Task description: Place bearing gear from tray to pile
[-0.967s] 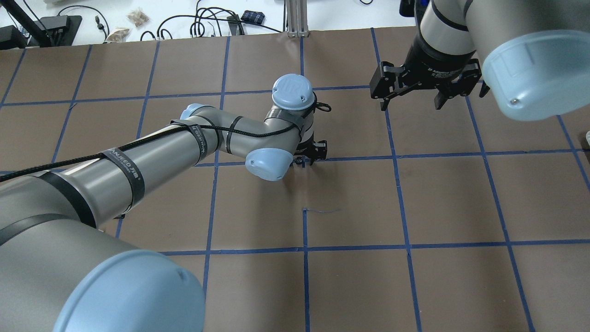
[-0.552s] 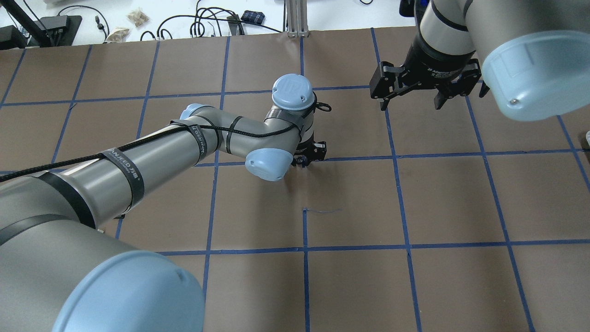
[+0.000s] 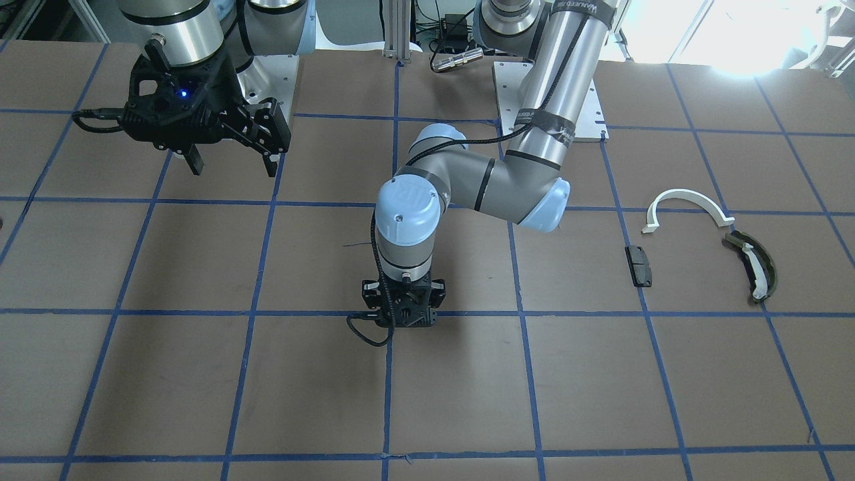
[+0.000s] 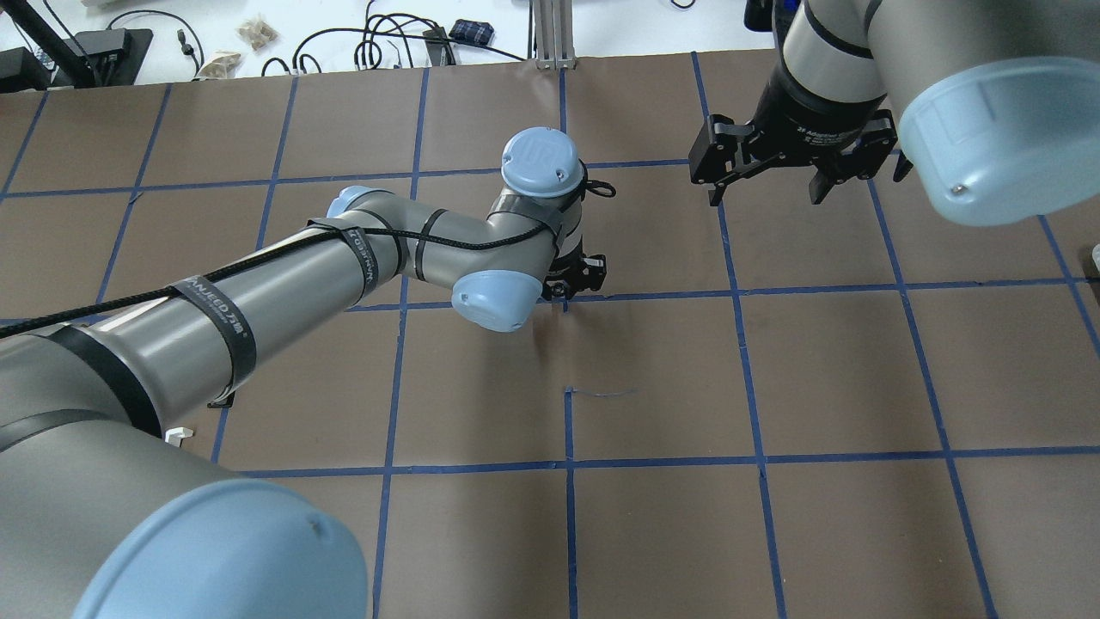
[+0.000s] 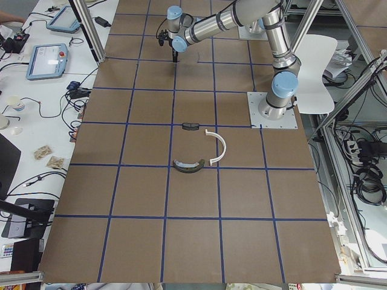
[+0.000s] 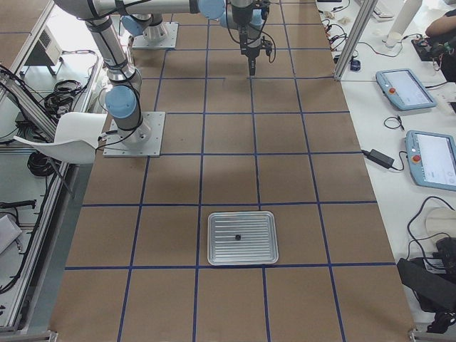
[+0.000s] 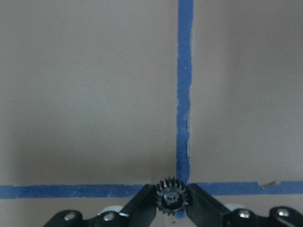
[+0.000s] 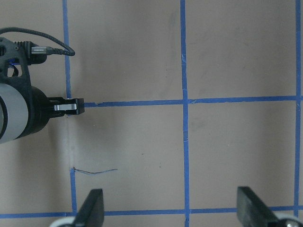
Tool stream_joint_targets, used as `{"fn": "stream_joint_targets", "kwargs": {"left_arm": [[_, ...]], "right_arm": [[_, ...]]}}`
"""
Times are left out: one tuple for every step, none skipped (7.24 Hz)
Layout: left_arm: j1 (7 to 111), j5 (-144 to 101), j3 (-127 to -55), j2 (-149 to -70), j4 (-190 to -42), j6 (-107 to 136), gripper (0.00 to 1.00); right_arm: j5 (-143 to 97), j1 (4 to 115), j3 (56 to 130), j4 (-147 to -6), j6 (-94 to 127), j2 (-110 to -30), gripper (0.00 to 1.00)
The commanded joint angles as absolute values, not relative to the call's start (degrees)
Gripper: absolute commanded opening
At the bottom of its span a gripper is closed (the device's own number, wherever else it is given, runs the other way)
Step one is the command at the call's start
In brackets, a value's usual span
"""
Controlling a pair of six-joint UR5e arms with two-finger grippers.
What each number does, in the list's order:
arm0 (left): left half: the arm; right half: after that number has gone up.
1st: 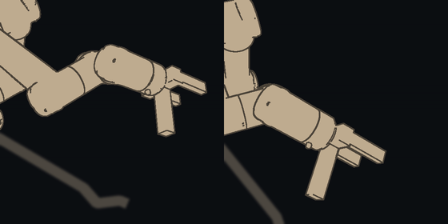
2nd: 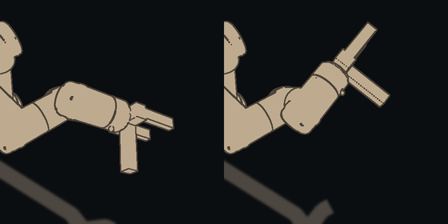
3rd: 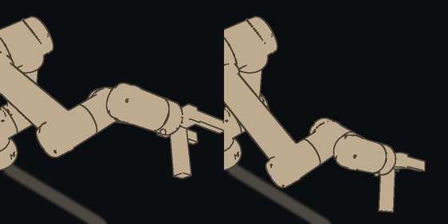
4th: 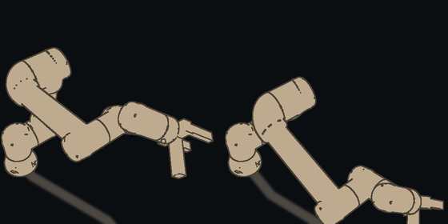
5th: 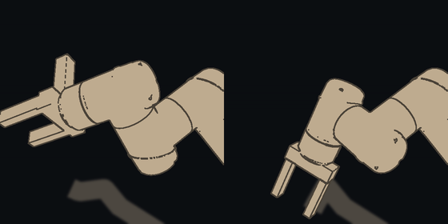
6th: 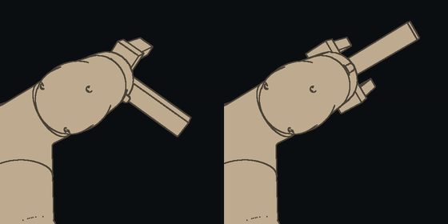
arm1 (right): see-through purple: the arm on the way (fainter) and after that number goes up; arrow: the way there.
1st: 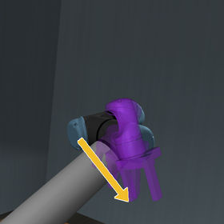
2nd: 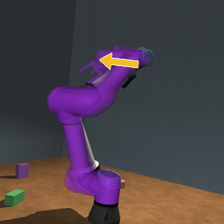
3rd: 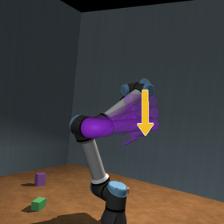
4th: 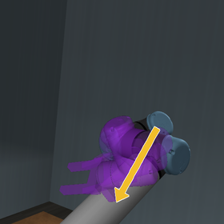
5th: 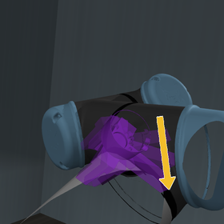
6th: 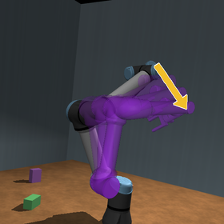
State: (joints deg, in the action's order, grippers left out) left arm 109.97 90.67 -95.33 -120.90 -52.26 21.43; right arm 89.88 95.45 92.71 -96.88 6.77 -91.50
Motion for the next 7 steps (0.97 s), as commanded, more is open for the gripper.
{"fn": "stream_joint_targets", "kwargs": {"left_arm": [[100.1, 92.3, -96.4, -114.6, -60.9, 9.9, 0.0], [94.6, 92.5, -97.1, -111.7, -63.6, 2.4, 0.0], [90.9, 92.5, -98.9, -108.7, -65.1, -2.9, 0.0], [87.2, 93.7, -101.4, -105.0, -66.2, -7.3, 0.0], [82.0, 97.6, -104.6, -102.2, -65.5, -12.6, 0.0], [76.1, 97.4, -108.9, -99.4, -65.4, -16.7, 0.0], [70.0, 97.5, -114.2, -97.5, -60.9, -23.8, 0.0]], "right_arm": [[89.9, 95.4, 92.6, -96.9, 6.8, -91.5, 1.0], [90.5, 94.9, 92.2, -97.0, 5.8, -91.0, 1.0], [92.2, 92.3, 91.9, -97.1, 0.1, -91.1, 1.0], [92.9, 86.9, 91.6, -96.9, -3.7, -91.3, 1.0], [92.7, 79.5, 90.5, -96.9, -13.5, -91.2, 1.0], [92.8, 71.4, 90.4, -96.7, -19.2, -91.1, 1.0], [92.9, 62.5, 90.4, -94.2, -23.5, -90.9, 1.0]]}}
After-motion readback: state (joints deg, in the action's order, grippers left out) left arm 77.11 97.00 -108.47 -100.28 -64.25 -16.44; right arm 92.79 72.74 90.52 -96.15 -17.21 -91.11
